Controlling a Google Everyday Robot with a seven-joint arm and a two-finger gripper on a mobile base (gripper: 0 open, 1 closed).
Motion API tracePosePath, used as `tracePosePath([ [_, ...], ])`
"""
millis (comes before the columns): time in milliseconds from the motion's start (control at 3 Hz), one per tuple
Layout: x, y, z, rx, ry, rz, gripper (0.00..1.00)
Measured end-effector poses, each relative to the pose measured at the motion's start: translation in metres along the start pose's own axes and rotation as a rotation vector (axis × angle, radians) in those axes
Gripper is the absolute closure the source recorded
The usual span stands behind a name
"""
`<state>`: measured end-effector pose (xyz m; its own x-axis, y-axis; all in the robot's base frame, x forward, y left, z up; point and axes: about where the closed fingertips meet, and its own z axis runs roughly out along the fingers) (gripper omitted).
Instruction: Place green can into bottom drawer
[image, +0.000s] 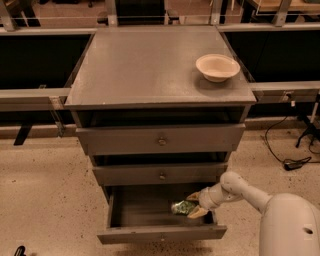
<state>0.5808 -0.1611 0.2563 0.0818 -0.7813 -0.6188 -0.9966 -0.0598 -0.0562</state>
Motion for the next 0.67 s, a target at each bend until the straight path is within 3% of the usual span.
tracePosePath([
  [333, 0.0016, 0.0015, 0.0017, -0.006, -0.002, 0.002, 0.00],
  [667, 0.0016, 0.0015, 0.0017, -0.006, -0.002, 0.002, 0.00],
])
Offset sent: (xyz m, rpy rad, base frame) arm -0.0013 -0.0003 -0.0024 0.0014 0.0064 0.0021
